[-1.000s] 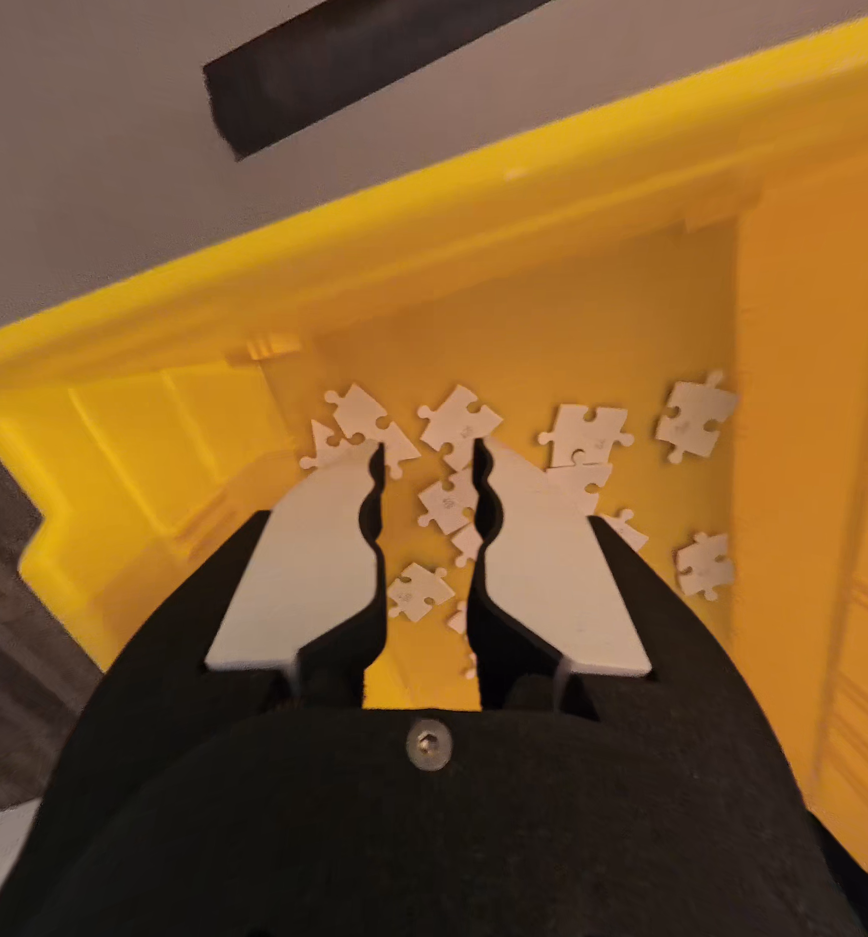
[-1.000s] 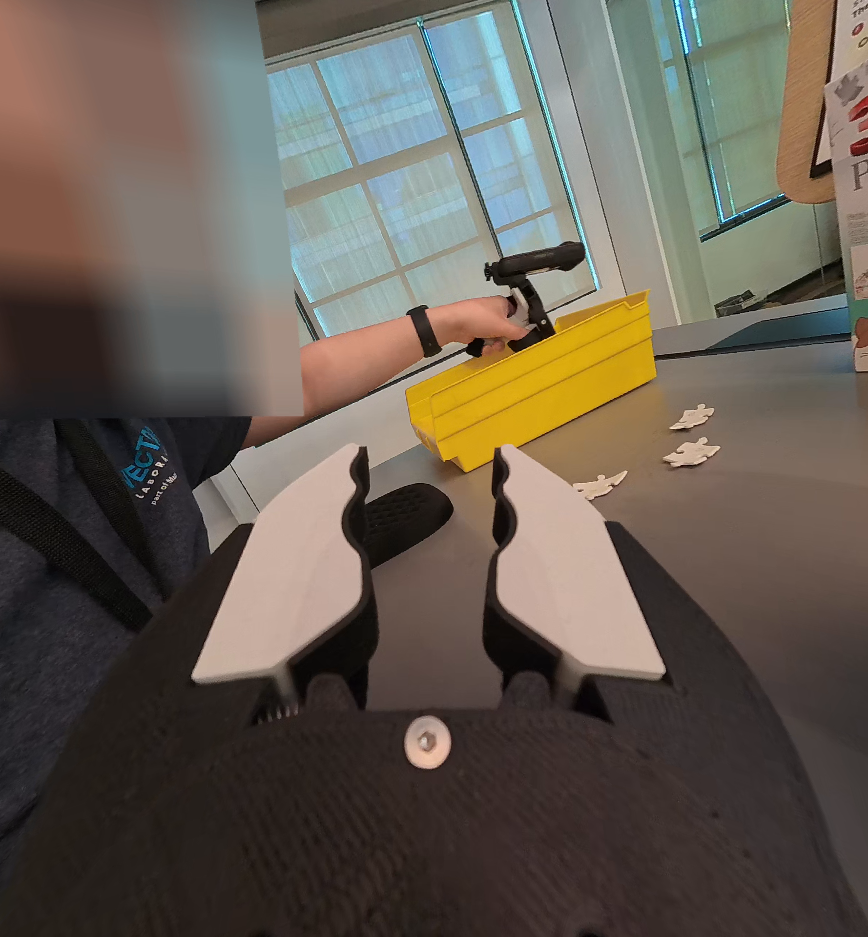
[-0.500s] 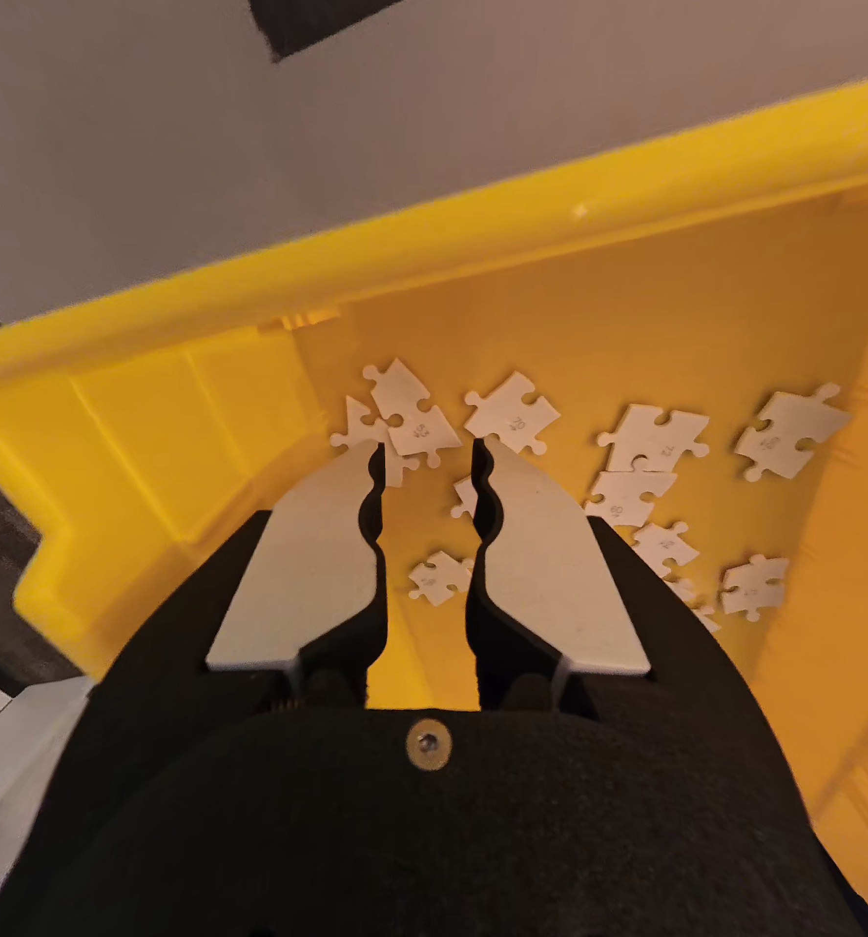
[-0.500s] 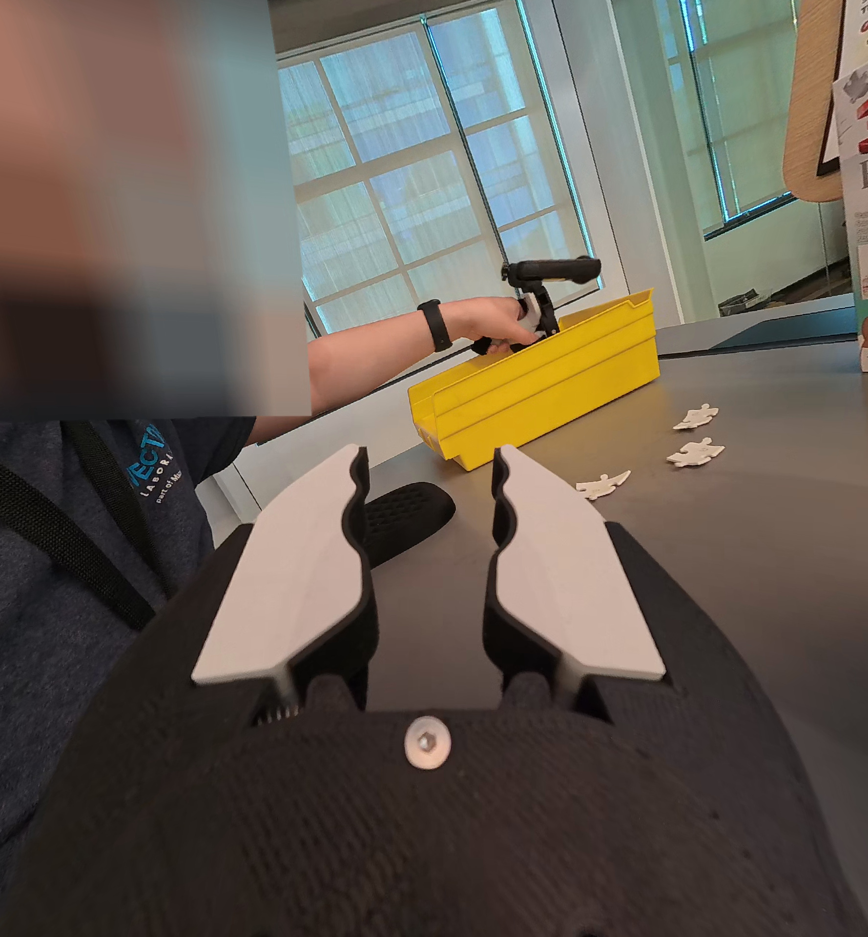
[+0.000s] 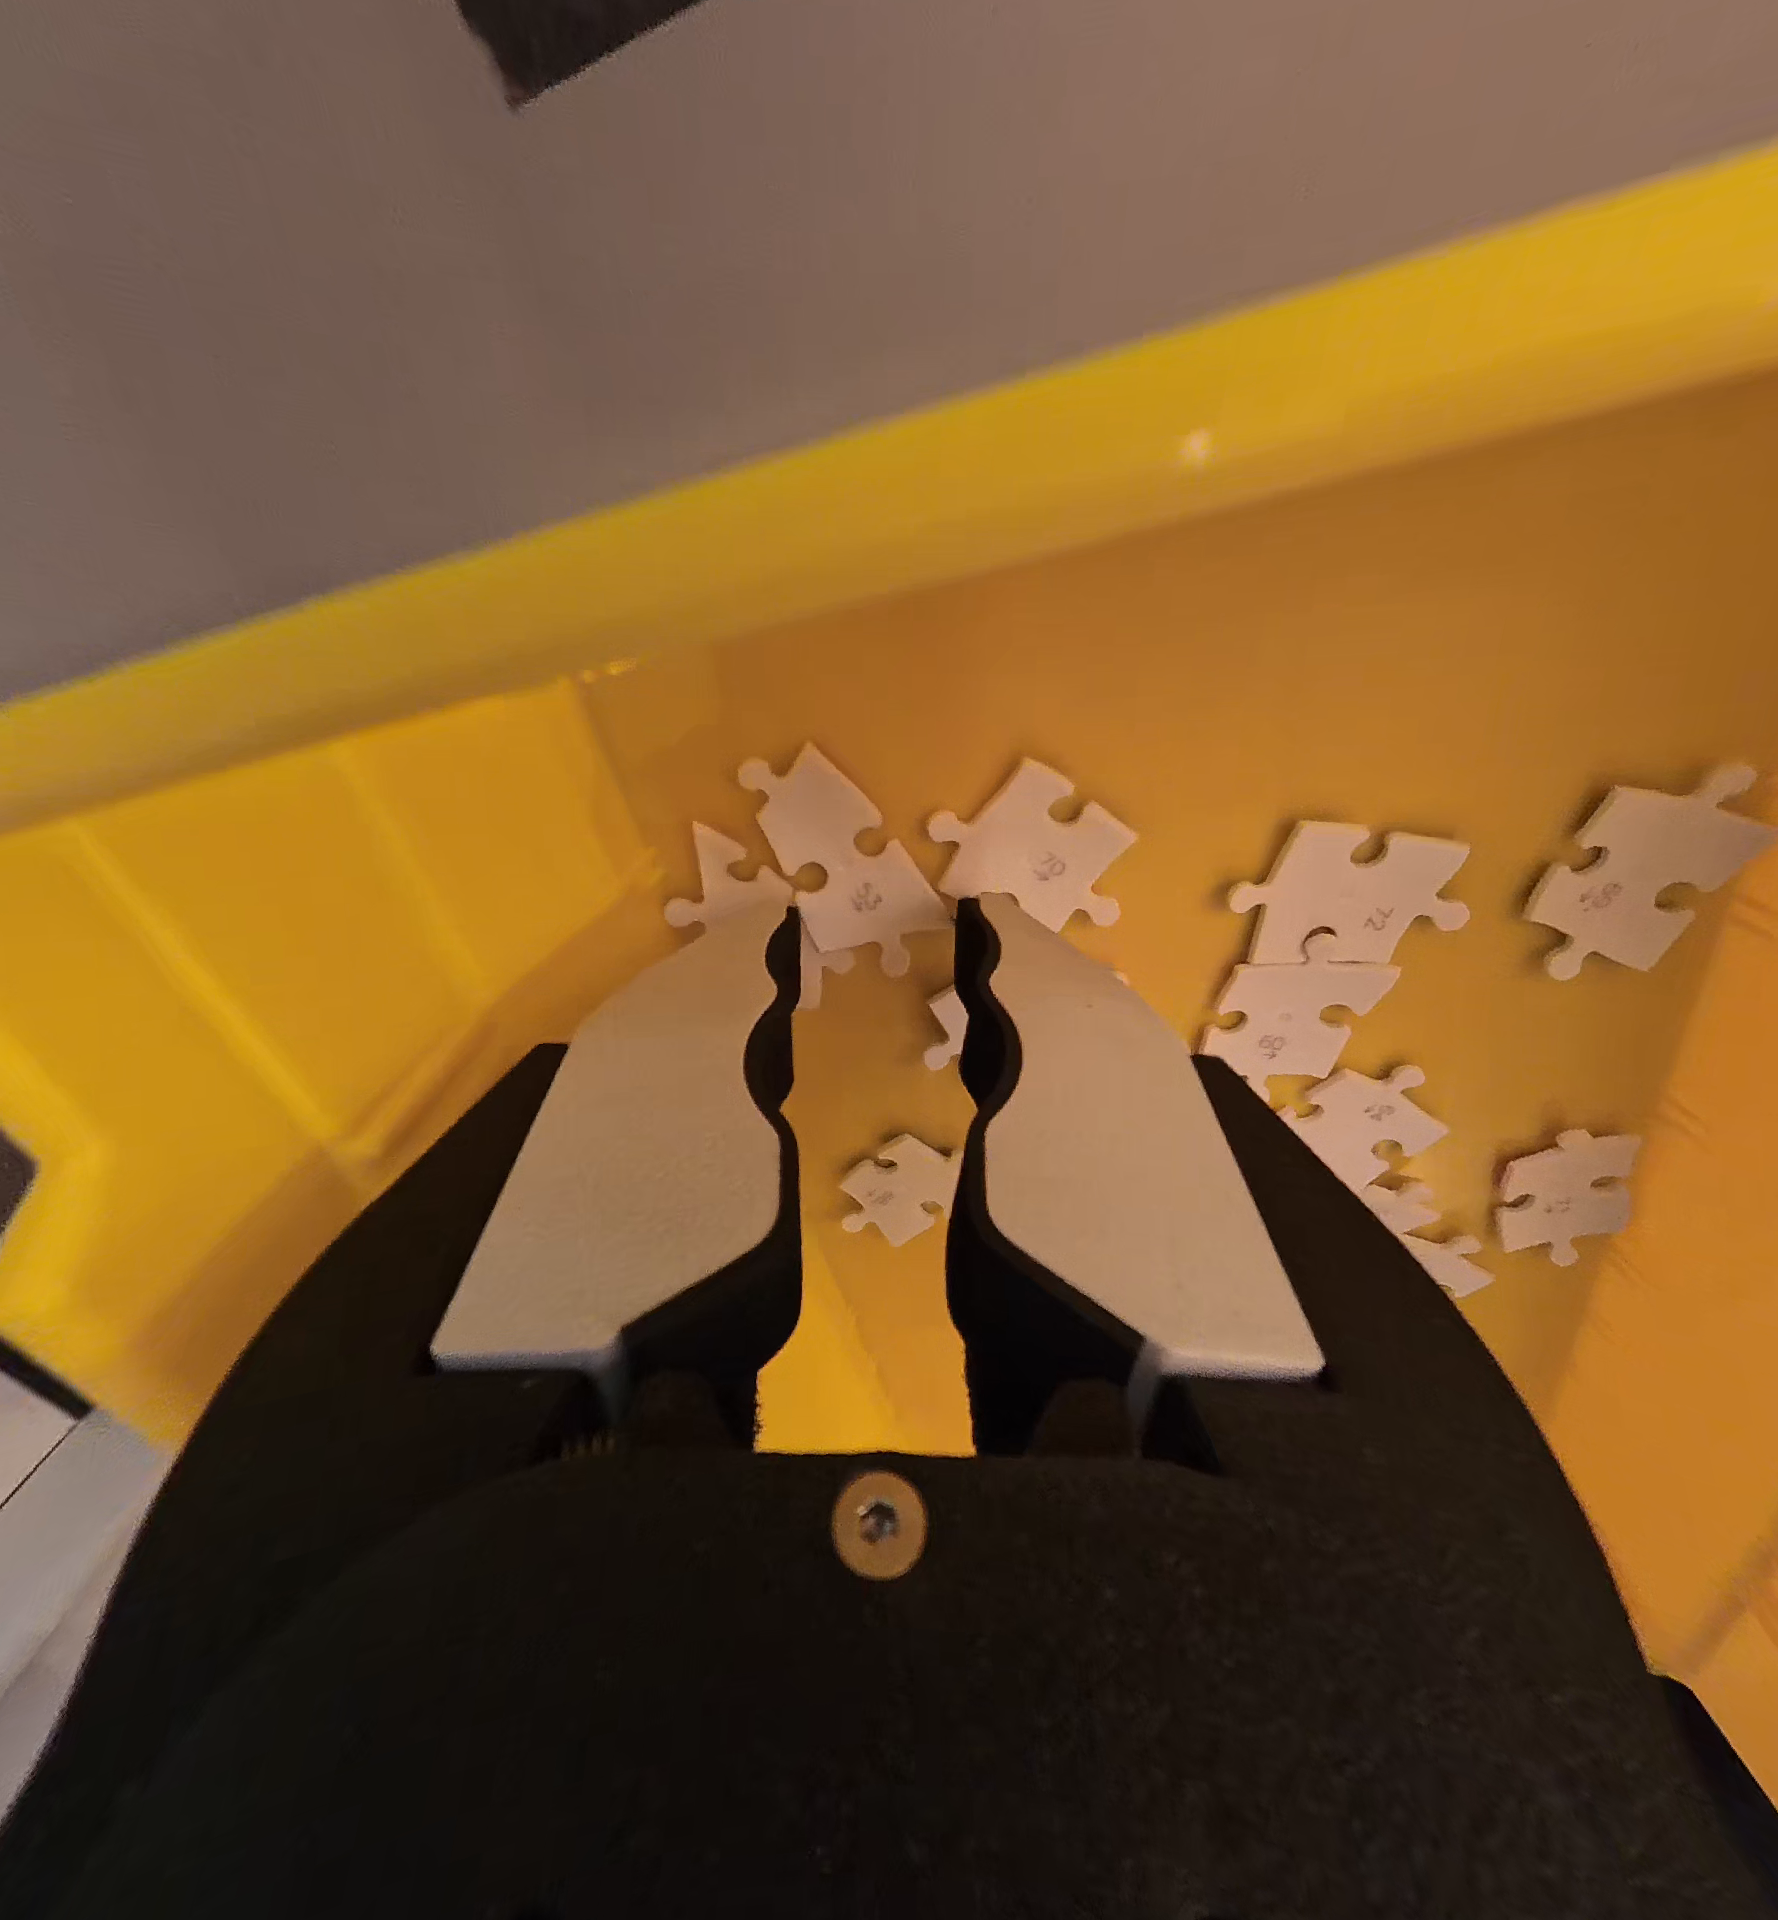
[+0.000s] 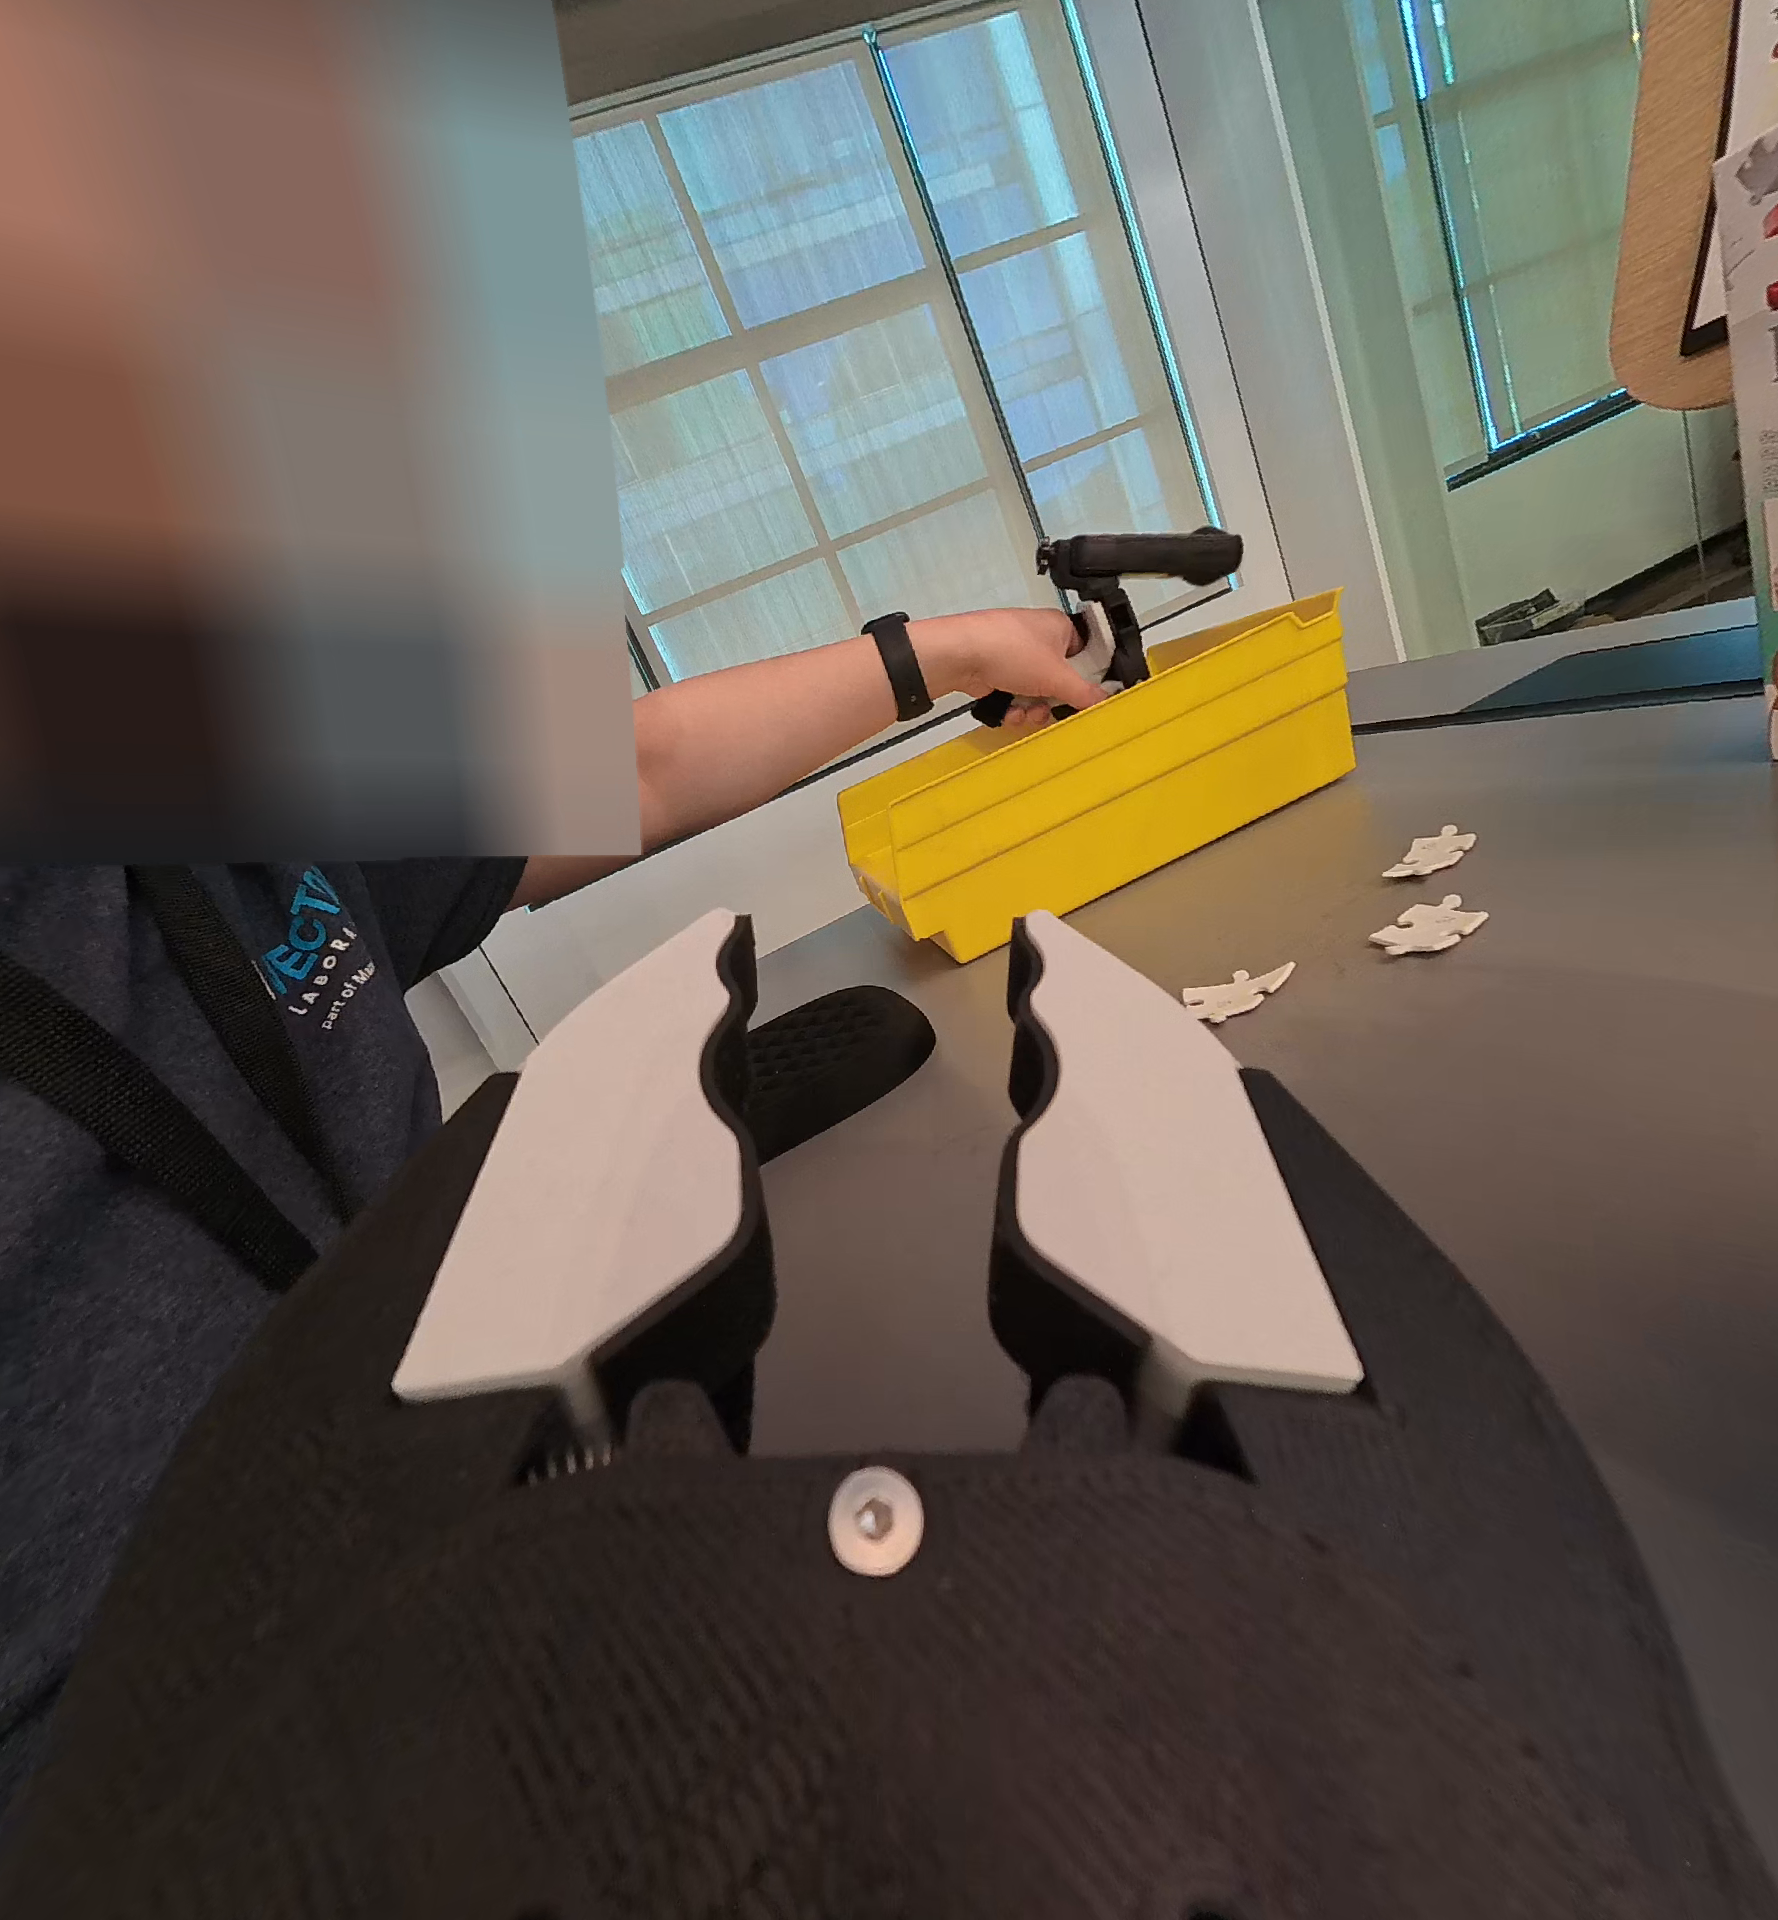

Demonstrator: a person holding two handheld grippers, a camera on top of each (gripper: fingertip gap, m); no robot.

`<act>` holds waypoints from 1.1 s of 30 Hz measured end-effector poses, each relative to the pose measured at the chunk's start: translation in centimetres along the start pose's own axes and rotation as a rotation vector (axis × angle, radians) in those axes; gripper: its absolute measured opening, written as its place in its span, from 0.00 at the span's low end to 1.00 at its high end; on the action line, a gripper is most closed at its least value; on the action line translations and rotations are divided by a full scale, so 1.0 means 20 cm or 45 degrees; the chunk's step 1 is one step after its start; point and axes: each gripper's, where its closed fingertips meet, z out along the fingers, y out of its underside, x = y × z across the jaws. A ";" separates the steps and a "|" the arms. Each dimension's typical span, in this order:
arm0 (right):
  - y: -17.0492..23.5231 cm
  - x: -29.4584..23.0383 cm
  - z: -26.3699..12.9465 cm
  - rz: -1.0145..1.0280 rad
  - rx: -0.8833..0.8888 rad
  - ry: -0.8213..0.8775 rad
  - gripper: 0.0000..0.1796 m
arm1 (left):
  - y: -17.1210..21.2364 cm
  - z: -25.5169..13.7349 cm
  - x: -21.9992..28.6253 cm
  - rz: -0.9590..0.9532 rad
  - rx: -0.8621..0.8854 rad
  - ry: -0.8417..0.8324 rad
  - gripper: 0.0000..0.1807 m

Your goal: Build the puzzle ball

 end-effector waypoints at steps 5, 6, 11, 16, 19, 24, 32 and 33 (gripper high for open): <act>0.00 0.00 0.00 -0.001 -0.002 -0.003 0.26 | 0.00 -0.11 0.04 0.010 0.077 0.061 0.15; 0.00 0.00 0.00 -0.001 -0.002 -0.004 0.26 | 0.01 -0.15 0.06 0.019 0.104 0.076 0.15; 0.01 -0.02 0.01 -0.013 -0.013 -0.014 0.26 | 0.09 -0.47 0.30 0.117 0.330 0.227 0.15; 0.02 -0.08 0.02 -0.067 -0.029 -0.035 0.26 | 0.26 -0.80 0.77 0.390 0.474 0.328 0.16; 0.01 -0.11 0.00 -0.114 -0.021 -0.027 0.26 | 0.37 -0.89 1.16 0.578 0.487 0.483 0.15; 0.00 -0.19 -0.03 -0.203 0.012 0.000 0.26 | 0.47 -0.68 1.72 0.838 0.491 0.539 0.15; 0.05 -0.27 -0.06 -0.283 -0.030 -0.010 0.26 | 0.47 -0.21 2.00 0.855 0.412 0.426 0.15; 0.05 -0.27 -0.06 -0.282 -0.029 -0.015 0.26 | 0.45 -0.19 2.00 0.845 0.422 0.397 0.15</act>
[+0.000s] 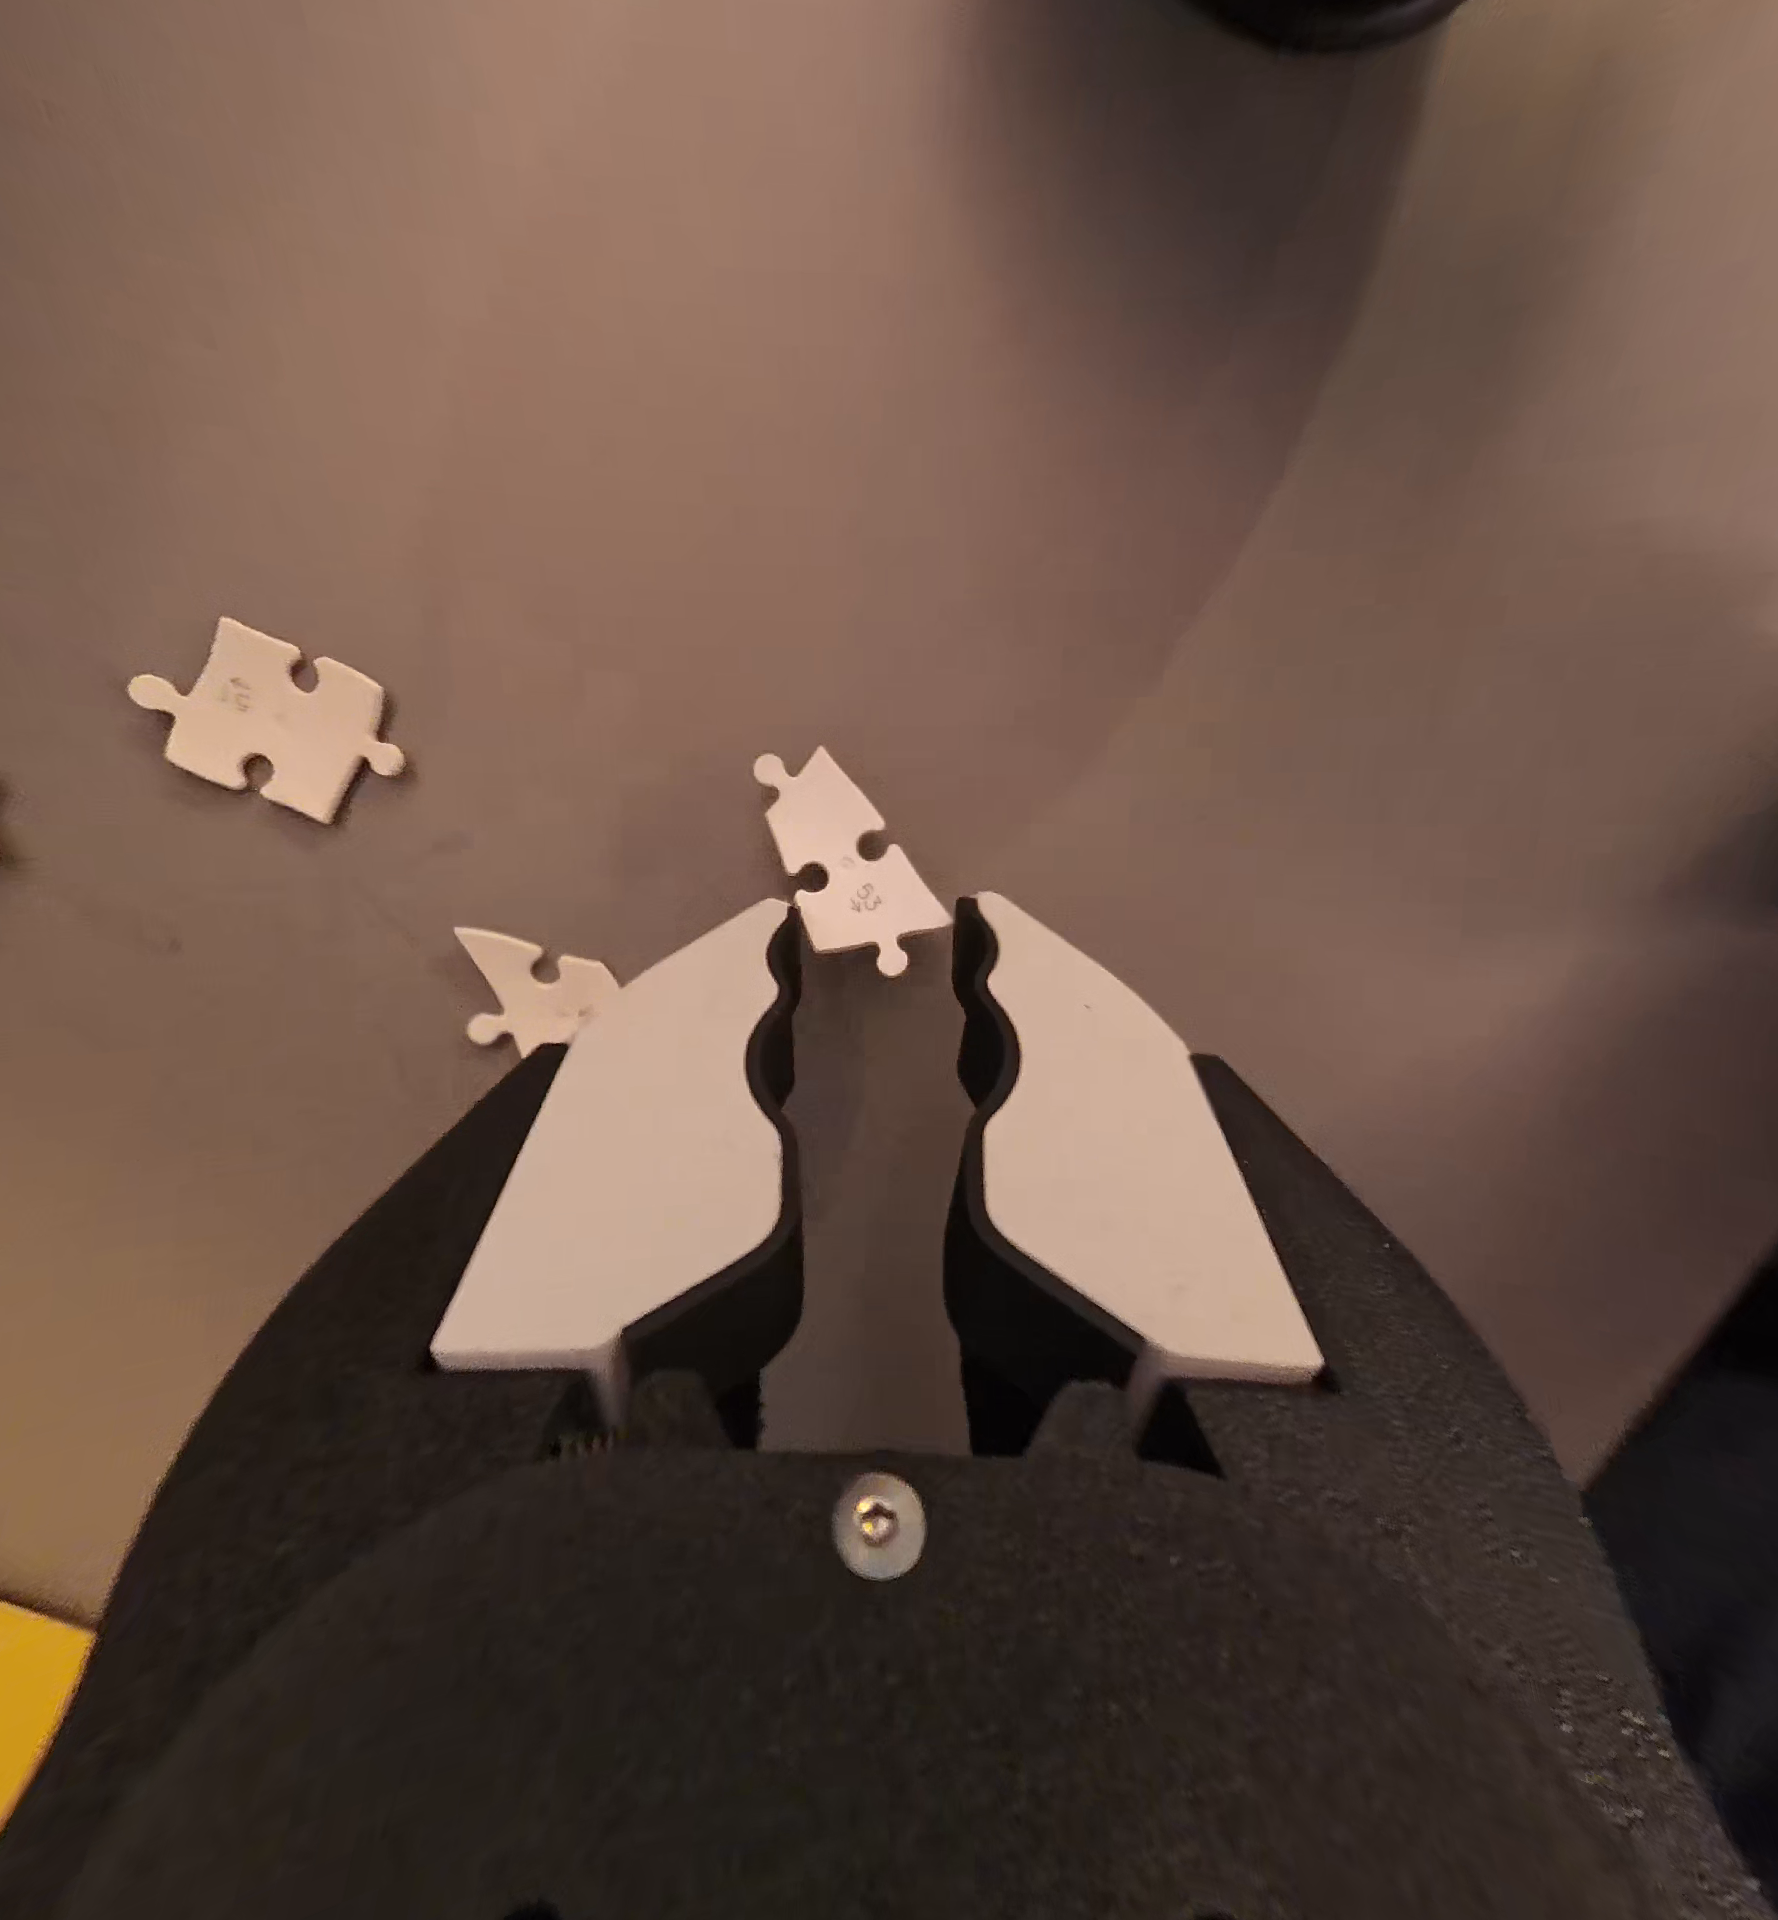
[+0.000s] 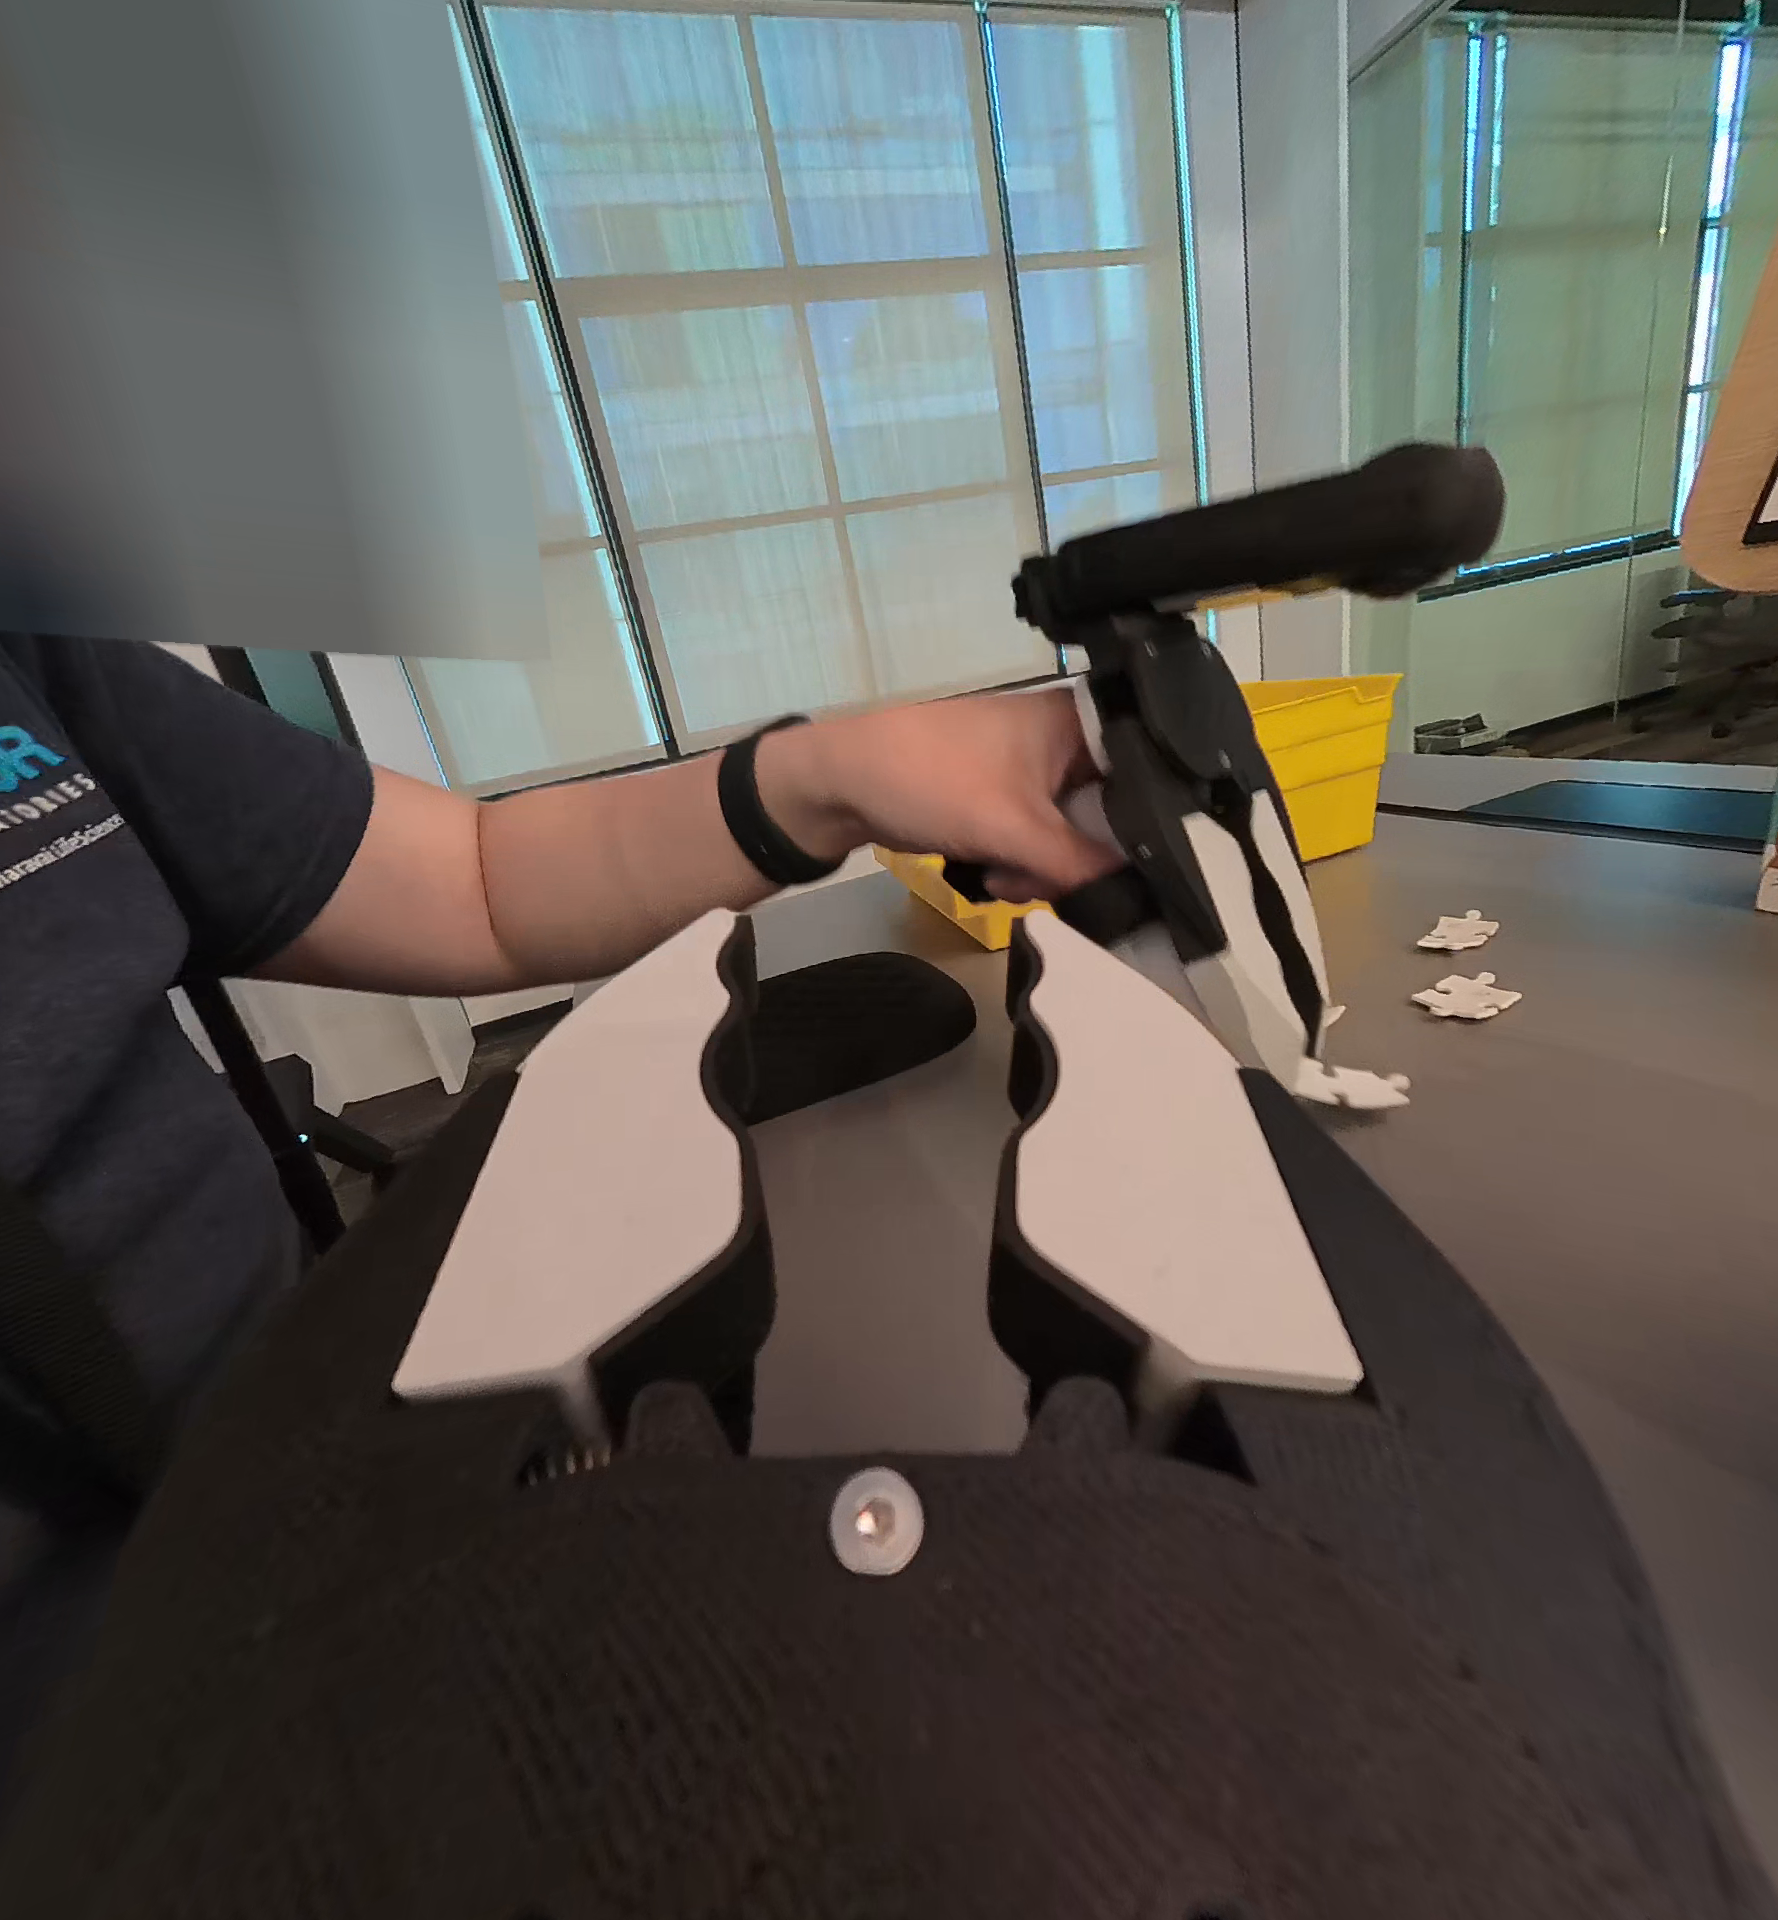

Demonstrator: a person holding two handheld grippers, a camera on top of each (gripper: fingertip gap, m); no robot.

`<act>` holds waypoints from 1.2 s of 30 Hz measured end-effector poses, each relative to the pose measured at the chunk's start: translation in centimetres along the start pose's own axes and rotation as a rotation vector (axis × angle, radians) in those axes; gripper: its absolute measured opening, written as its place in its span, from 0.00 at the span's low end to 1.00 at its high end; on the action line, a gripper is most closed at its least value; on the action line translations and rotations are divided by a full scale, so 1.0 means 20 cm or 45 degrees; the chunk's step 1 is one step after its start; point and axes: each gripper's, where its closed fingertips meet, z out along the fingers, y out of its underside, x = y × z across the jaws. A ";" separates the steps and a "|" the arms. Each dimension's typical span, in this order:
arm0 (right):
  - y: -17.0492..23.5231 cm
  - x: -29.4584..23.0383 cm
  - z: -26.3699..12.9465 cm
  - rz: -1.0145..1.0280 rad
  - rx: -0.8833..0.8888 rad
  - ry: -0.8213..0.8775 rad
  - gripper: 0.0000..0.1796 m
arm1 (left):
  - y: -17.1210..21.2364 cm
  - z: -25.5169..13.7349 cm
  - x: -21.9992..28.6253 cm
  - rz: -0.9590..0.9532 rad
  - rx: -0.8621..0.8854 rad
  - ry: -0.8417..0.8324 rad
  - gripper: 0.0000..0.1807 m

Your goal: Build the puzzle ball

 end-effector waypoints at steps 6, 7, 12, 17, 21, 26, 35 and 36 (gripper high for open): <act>0.01 -0.01 0.00 -0.004 -0.010 -0.011 0.26 | 0.01 0.06 -0.06 -0.032 0.016 -0.081 0.15; 0.01 -0.01 0.01 -0.002 -0.013 -0.014 0.26 | 0.01 0.06 -0.06 -0.036 0.012 -0.084 0.15; 0.03 0.00 0.02 0.004 -0.046 -0.015 0.27 | -0.03 0.01 -0.04 -0.004 0.117 -0.086 0.21; 0.04 0.01 0.02 -0.004 -0.055 -0.003 0.27 | -0.11 -0.32 -0.04 -0.019 0.437 -0.060 0.25; 0.05 0.03 0.03 0.000 -0.065 0.008 0.27 | 0.02 -0.74 -0.25 -0.062 0.626 -0.241 0.28; 0.08 0.08 0.07 -0.028 -0.114 0.035 0.27 | 0.43 -1.12 -0.68 -0.078 0.532 -0.596 0.18; 0.05 0.24 0.12 -0.049 -0.078 0.146 0.26 | 0.79 -1.18 -1.04 -0.216 0.161 -0.643 0.16; 0.05 0.25 0.13 -0.058 -0.084 0.149 0.26 | 0.82 -1.17 -1.07 -0.226 0.129 -0.634 0.16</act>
